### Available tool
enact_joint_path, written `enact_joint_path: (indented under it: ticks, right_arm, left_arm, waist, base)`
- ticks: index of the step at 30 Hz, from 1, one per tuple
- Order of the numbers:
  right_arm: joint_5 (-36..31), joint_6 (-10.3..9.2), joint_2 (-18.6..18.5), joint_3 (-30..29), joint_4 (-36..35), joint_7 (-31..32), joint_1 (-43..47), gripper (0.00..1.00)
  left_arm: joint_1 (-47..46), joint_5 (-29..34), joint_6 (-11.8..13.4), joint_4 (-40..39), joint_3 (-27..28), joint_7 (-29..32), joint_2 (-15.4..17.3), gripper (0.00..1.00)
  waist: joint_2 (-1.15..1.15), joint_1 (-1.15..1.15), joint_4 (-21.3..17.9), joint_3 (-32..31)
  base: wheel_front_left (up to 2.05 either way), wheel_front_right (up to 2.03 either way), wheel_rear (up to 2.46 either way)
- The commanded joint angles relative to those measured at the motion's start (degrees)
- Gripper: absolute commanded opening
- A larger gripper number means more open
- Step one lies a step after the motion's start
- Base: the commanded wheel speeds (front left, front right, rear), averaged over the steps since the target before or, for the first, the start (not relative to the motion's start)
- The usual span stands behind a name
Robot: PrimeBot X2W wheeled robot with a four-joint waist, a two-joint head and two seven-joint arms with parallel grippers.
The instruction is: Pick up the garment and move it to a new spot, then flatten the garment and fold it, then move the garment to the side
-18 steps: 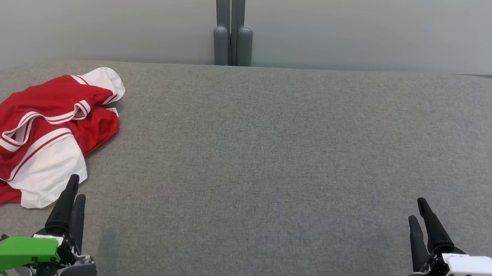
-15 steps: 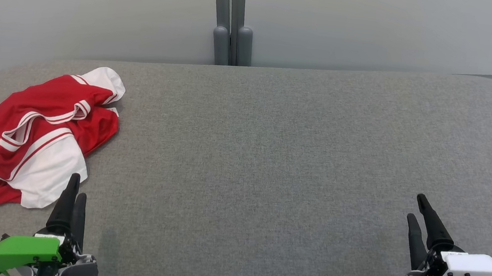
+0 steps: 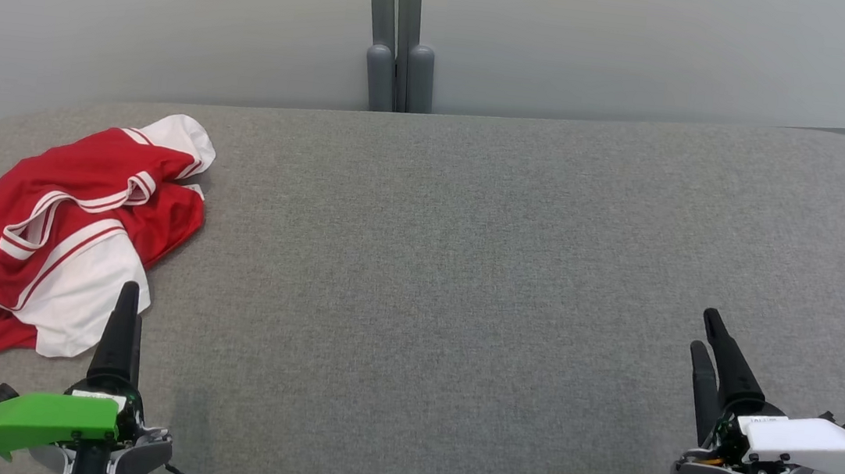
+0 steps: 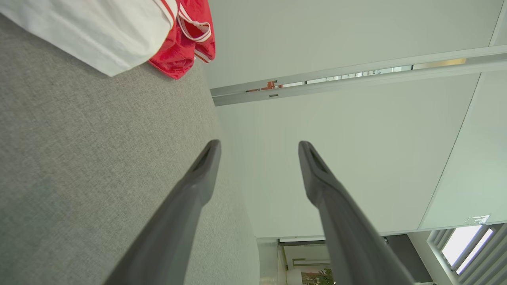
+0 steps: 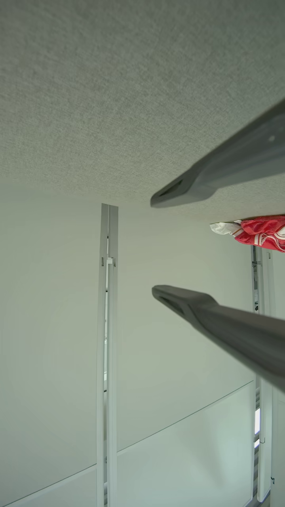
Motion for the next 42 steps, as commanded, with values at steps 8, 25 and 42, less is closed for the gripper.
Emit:
enact_joint_path:
  ticks: [8,25,42]
  right_arm:
    - [-6.91,0.01,-1.83,3.97,-2.3,-2.45,-2.37,1.0]
    - [-25.36,0.02,-3.57,8.69,-4.03,-5.86,-3.74,1.0]
    - [-45.03,0.02,-4.06,10.75,-2.27,-8.83,-4.46,1.0]
  left_arm:
    - [-1.62,12.22,-0.15,-2.15,0.36,-2.25,0.25,1.0]
    - [-1.02,34.07,1.21,-5.29,-1.59,-5.65,0.27,1.0]
    - [-0.47,52.91,3.71,-5.43,-4.52,-8.57,0.61,1.0]
  waist:
    - [0.0,0.0,0.04,-0.03]
    - [0.0,0.0,-0.15,0.07]
    - [0.0,0.0,-0.17,0.14]
  base:
    - [0.0,0.0,0.0]
    - [0.0,0.0,0.0]
    - [0.0,0.0,0.0]
